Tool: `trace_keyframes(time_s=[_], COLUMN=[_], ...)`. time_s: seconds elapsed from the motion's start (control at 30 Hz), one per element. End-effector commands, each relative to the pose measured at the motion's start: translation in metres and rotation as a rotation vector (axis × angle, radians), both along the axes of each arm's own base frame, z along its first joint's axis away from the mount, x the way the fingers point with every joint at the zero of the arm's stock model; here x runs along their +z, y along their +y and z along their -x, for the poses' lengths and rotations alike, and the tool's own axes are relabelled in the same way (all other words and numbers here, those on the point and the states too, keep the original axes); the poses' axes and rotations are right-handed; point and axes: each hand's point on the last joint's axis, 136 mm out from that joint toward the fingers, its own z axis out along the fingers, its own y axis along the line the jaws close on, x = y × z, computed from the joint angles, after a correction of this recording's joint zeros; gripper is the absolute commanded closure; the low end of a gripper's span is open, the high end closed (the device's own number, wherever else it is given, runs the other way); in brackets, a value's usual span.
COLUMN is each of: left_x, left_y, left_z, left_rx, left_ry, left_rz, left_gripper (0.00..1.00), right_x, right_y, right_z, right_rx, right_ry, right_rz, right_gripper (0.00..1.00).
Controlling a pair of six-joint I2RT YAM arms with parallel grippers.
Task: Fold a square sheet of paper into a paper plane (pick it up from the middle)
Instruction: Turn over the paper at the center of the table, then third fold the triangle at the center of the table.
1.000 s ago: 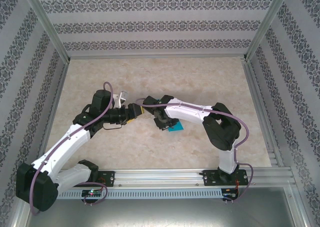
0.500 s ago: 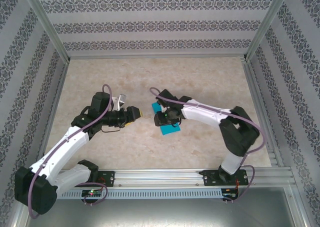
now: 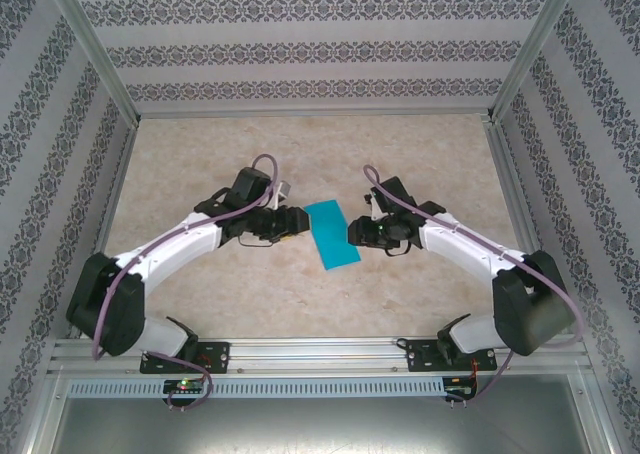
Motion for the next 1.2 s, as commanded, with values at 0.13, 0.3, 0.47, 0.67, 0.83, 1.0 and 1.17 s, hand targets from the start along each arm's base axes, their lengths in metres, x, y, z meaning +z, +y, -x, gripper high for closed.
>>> trace_keyframes(time_s=[0.13,0.3,0.47,0.67,0.83,1.0,1.17], left_x=[-0.040,-0.068,-0.090,-0.103,-0.114,-0.122,-0.128], left_y=[-0.023,-0.035,-0.039,-0.036,-0.036,-0.033,-0.031], left_z=[-0.016,-0.020,-0.023,-0.024,-0.023,-0.022,-0.020], left_rx=[-0.093,-0.137,-0.164,-0.174,-0.187,-0.202,-0.211], left_ry=[-0.044,-0.018,0.009,0.025,0.043,0.051,0.058], left_rz=[-0.184,-0.235,-0.286,-0.342,-0.351,-0.380,-0.391], left_gripper=[0.63,0.68,0.73,0.77,0.77,0.77,0.78], right_x=[-0.008,-0.017,-0.024,-0.024,-0.031,-0.037,-0.042], right_y=[-0.008,-0.011,-0.012,-0.007,-0.005,0.000,0.007], right_z=[0.008,0.011,0.014,0.011,0.012,0.010,0.007], right_rx=[-0.014,-0.023,-0.026,-0.033,-0.025,-0.021,-0.013], right_ry=[0.014,0.034,0.055,0.058,0.083,0.100,0.114], right_rz=[-0.044,-0.053,-0.063,-0.096,-0.097,-0.118,-0.146], right_gripper=[0.51,0.50,0.50,0.50,0.50,0.50,0.49])
